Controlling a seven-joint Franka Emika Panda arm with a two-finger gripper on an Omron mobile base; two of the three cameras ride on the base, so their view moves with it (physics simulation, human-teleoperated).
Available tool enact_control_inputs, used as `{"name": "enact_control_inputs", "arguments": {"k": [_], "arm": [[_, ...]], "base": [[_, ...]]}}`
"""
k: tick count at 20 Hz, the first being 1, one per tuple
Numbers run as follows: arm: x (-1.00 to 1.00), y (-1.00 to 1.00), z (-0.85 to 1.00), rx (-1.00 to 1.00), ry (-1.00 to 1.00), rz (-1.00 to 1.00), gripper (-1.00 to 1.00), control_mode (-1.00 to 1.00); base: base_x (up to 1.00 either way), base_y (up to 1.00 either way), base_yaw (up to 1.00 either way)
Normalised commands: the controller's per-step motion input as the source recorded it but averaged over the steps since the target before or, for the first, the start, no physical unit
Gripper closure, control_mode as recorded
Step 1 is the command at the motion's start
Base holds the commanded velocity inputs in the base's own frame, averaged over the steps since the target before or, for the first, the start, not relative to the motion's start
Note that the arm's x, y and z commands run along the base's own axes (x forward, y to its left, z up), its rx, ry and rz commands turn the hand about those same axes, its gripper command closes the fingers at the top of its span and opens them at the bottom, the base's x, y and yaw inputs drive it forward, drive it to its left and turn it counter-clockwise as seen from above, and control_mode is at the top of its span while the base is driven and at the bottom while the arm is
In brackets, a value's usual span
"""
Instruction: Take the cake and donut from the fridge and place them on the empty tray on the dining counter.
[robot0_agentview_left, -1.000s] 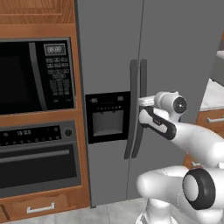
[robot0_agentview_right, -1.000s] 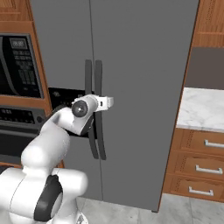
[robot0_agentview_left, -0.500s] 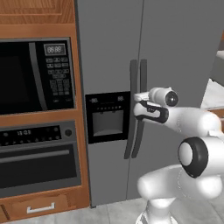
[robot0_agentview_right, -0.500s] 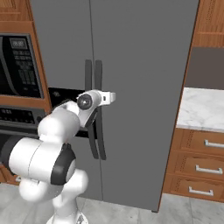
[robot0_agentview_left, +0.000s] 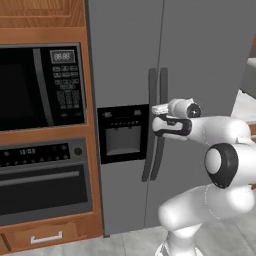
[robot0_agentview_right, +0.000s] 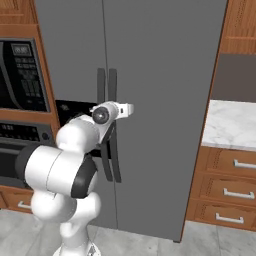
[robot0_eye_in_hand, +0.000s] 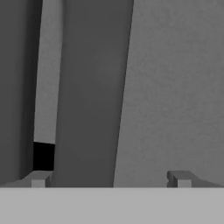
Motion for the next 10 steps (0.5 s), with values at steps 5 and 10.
{"name": "enact_control_inputs", "arguments": {"k": [5, 10], "arm": [[0.79, -0.01, -0.10, 0.00, 0.00, 0.00, 1.00, -1.00], [0.17, 0.00, 0.00, 0.00, 0.05, -0.02, 1.00, -1.00]], "base": [[0.00, 0.00, 0.00], [0.00, 0.00, 0.00]]}}
